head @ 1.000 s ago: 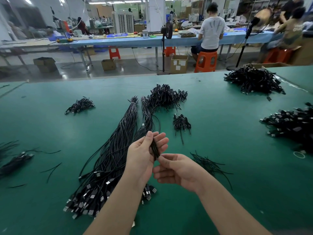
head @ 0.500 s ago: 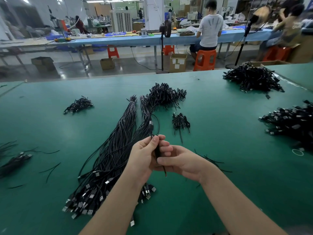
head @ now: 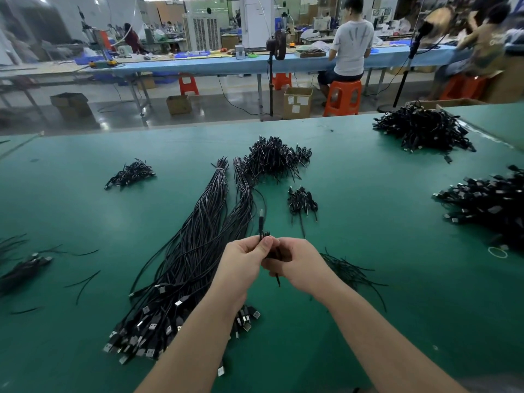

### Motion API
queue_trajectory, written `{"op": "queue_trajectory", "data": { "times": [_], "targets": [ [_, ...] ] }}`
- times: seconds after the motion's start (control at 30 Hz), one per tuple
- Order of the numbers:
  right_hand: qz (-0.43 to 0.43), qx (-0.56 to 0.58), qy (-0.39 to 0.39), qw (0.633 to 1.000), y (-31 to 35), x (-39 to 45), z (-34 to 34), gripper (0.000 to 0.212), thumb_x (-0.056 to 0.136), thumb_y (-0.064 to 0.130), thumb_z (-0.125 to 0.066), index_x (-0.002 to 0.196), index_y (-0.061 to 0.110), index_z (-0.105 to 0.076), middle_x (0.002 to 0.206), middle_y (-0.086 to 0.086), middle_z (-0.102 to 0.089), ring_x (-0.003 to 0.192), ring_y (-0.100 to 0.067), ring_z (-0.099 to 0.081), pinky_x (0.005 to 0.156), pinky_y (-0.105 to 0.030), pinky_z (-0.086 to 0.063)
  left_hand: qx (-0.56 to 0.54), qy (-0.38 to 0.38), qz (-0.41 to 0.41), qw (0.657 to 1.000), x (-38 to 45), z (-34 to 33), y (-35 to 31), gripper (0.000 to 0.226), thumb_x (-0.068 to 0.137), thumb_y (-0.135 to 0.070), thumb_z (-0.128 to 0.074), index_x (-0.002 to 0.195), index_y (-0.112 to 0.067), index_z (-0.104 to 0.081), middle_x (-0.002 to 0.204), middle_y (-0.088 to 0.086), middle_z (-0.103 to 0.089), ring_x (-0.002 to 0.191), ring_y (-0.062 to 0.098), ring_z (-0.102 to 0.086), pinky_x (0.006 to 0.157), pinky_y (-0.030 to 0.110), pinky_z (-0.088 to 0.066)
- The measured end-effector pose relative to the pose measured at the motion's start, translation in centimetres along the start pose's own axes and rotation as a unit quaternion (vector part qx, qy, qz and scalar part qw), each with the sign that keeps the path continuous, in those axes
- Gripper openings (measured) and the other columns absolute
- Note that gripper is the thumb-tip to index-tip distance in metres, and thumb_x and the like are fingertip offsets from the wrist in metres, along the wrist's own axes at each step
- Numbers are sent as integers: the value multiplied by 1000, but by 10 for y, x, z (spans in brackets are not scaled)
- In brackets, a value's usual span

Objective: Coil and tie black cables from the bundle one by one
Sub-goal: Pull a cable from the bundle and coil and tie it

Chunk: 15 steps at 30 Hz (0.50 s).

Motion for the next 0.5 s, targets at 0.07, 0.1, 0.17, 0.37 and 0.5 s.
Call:
{"op": "queue_trajectory", "data": {
  "times": [0.07,0.1,0.17,0.37,0.5],
  "targets": [
    [-10,1,-3,1000,-3,1,2,20,92,15,-71,112,12,-71,95,-10,-76,85,-25,-74,85,-54,-58,23,-8,12,1000,2,5,0,27,98,-23,-64,77,-27,-81,87,-7,-78,85,-8,-68,80,17,-42],
    [-15,-1,-2,1000,-5,1,2,21,93,16,-70,113,12,-71,95,-7,-76,84,-22,-75,85,-51,-58,26,-4,19,999,3,6,1,24,97,-24,-64,80,-25,-81,83,-10,-77,81,-9,-67,79,16,-41],
    [-20,8,8,1000,-8,1,-1,20,94,17,-68,114,12,-70,94,-4,-77,82,-21,-75,87,-49,-59,26,6,25,999,5,8,3,21,98,-23,-63,87,-18,-80,63,-12,-66,61,-1,-58,66,16,-42],
    [-10,113,46,992,-9,-1,-10,14,100,11,-57,106,15,-69,93,2,-76,82,-16,-73,87,-39,-60,3,-10,22,1000,10,9,-1,16,96,-14,-65,90,-5,-77,60,6,-54,54,14,-46,54,21,-44],
    [-2,83,63,995,-7,-4,-15,14,101,19,-57,101,25,-70,88,1,-75,78,-17,-72,78,-33,-60,-1,-2,20,1000,11,8,1,15,94,-14,-67,90,-3,-76,74,20,-67,70,27,-61,79,43,-58]
  ]
}}
Point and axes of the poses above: each hand's wrist, its own x-axis towards the middle knuckle, its own z-axis out of the back of the hand, y = z × x, the point moved 6 cm from there along x, towards the middle knuckle
